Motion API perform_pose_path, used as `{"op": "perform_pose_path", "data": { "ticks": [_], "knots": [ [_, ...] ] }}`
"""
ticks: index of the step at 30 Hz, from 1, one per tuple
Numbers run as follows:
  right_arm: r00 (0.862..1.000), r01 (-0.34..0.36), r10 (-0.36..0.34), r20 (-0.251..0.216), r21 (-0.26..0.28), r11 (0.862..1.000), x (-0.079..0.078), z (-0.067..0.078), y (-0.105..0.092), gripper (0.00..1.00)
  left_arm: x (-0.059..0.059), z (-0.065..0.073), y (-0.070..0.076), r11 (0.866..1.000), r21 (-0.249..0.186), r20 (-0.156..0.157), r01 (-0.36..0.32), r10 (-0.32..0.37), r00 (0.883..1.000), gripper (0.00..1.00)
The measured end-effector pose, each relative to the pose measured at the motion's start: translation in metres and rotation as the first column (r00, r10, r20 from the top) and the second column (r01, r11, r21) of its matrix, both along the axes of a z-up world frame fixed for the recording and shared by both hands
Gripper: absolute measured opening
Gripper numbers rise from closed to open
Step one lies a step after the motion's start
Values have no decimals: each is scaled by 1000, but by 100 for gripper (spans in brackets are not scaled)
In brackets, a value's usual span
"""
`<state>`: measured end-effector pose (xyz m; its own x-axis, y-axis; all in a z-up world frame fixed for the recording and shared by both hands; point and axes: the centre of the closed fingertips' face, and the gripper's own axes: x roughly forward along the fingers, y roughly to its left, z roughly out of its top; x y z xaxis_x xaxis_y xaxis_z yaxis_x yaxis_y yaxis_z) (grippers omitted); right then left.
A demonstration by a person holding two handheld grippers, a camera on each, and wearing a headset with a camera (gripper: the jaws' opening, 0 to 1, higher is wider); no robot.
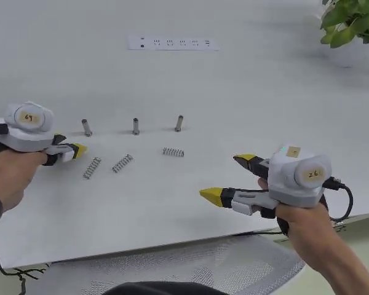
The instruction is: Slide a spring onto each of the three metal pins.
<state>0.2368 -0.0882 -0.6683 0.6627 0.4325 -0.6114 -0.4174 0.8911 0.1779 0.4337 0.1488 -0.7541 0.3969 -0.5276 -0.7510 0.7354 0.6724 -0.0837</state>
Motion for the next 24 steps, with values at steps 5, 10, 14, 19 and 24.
{"op": "perform_pose_path", "data": {
  "ticks": [5, 10, 14, 19, 24],
  "knots": [
    [1000, -2, 2, -1, 3, 1000, 0, -1, 1, 70, -7, 9, 0, 999, -29, 11, 15, -15, 1000, 32],
    [1000, 0, 0, -2, 4, 1000, 0, -1, 0, 70, -12, 21, 2, 999, -49, 36, 14, -13, 999, 33],
    [1000, -2, 2, -5, 3, 1000, -1, -2, 0, 70, -15, 28, 5, 998, -68, 43, 18, -15, 999, 37],
    [1000, -2, 2, -6, 4, 1000, -2, -3, 0, 70, -23, 34, 13, 998, -62, 60, 26, -22, 998, 39],
    [1000, -4, 4, -9, 4, 1000, -2, -4, 1, 70, -28, 48, 22, 997, -74, 86, 19, -13, 996, 40]
  ]
}}
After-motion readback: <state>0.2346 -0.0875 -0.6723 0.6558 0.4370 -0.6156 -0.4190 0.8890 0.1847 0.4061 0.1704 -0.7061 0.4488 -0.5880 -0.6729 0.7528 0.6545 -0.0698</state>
